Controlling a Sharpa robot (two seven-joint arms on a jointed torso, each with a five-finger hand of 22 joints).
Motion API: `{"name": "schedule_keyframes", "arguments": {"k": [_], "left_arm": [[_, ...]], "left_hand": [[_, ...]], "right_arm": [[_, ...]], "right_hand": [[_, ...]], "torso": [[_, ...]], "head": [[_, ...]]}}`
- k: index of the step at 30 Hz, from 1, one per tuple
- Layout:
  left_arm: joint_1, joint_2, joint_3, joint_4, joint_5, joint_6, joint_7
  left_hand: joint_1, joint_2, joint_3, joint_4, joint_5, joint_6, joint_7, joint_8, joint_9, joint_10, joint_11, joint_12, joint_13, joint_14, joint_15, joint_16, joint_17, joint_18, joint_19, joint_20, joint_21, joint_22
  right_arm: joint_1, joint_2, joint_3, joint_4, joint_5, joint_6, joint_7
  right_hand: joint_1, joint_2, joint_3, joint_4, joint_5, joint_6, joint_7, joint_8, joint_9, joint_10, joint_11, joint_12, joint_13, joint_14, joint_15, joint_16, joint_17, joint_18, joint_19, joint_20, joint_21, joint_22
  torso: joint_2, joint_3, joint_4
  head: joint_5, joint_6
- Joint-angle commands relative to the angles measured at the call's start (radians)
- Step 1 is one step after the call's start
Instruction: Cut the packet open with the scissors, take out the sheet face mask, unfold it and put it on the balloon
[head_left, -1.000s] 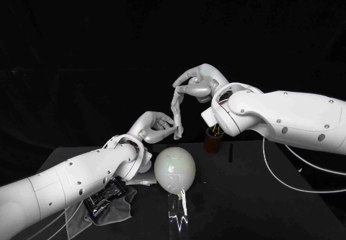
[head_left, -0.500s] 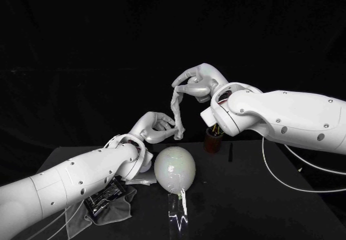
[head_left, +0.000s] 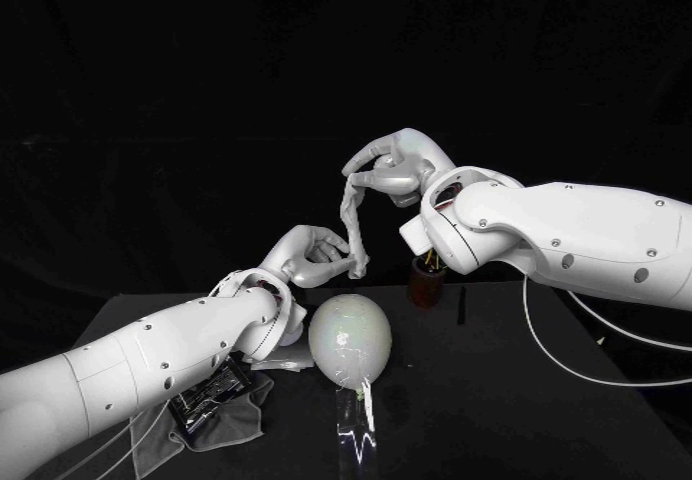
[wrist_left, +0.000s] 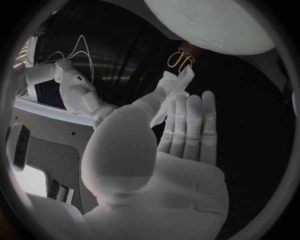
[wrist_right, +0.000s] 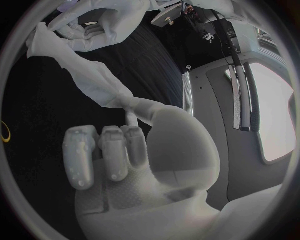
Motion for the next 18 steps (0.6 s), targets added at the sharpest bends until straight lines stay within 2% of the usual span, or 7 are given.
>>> {"name": "schedule_keyframes", "arguments": {"k": [1,18], "left_arm": [[0.001,0.003,0.001,-0.001,-0.006,0.005,-0.005],[0.001,0.006,0.001,0.000,0.031,-0.024,0.042]], "left_hand": [[0.019,0.010,0.015,-0.005,0.002,0.005,-0.006,0.007,0.002,-0.001,-0.009,0.006,0.002,0.007,-0.002,0.006,0.002,0.012,0.006,-0.002,0.007,0.004],[0.015,0.049,0.046,0.016,0.002,0.055,-0.032,0.031,0.000,0.023,-0.033,0.028,0.010,0.036,-0.023,0.037,0.008,0.011,0.018,-0.019,0.047,0.026]], "right_arm": [[0.000,0.000,0.001,0.003,-0.001,0.006,0.015],[0.000,-0.002,0.001,0.003,0.003,0.007,0.017]], "right_hand": [[-0.010,-0.001,0.003,-0.005,0.005,0.008,0.000,0.003,0.002,0.108,0.000,0.007,0.263,0.105,-0.004,0.004,0.263,-0.014,0.107,-0.003,0.006,0.263],[-0.011,-0.001,0.002,-0.005,0.006,0.008,0.000,0.004,0.002,0.108,0.000,0.007,0.263,0.105,-0.004,0.004,0.263,-0.014,0.107,-0.003,0.006,0.263]], "torso": [[0.000,0.0002,-0.0002],[0.000,0.0001,0.0002]], "head": [[0.000,-0.001],[0.003,-0.001]]}}
